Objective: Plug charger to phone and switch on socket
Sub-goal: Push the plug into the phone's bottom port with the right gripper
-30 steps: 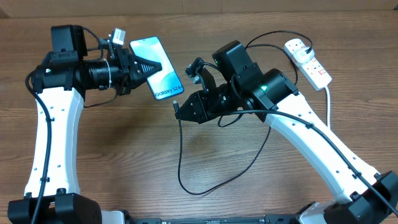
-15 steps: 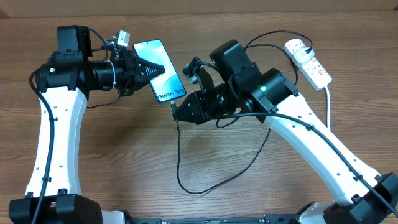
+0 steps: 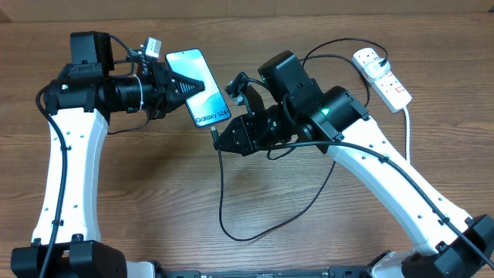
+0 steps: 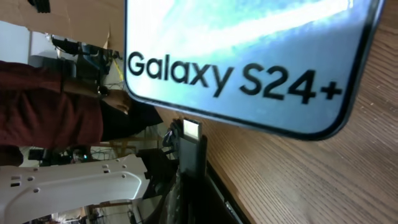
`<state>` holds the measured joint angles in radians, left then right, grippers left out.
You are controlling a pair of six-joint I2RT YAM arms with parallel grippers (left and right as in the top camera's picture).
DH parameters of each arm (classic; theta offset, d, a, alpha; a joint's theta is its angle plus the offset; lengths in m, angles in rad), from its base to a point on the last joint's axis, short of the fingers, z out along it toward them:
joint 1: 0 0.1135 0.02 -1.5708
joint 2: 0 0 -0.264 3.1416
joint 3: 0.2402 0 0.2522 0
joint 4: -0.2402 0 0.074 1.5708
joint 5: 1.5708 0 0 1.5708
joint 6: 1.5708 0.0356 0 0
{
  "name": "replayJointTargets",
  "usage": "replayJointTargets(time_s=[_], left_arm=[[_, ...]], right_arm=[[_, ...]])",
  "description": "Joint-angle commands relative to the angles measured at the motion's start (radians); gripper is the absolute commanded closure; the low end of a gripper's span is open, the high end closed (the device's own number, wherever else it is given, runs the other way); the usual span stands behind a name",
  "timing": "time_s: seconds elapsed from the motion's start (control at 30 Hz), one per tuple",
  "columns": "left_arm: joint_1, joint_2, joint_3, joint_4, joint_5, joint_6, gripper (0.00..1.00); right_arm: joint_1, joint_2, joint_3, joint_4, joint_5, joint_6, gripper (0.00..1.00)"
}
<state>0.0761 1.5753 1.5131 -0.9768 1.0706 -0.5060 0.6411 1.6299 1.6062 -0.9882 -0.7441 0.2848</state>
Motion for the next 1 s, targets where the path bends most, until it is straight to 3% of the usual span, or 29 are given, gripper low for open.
replayJointTargets(time_s=[0.0, 0.97], left_arm=[[-0.003, 0.002, 0.007, 0.005, 0.076, 0.047, 0.96], [-0.003, 0.002, 0.007, -0.006, 0.075, 0.065, 0.96]], right_arm=[[-0.008, -0.013, 0.03, -0.002, 0.011, -0.005, 0.96], [-0.039, -0.013, 0.03, -0.014, -0.055, -0.024, 0.96]])
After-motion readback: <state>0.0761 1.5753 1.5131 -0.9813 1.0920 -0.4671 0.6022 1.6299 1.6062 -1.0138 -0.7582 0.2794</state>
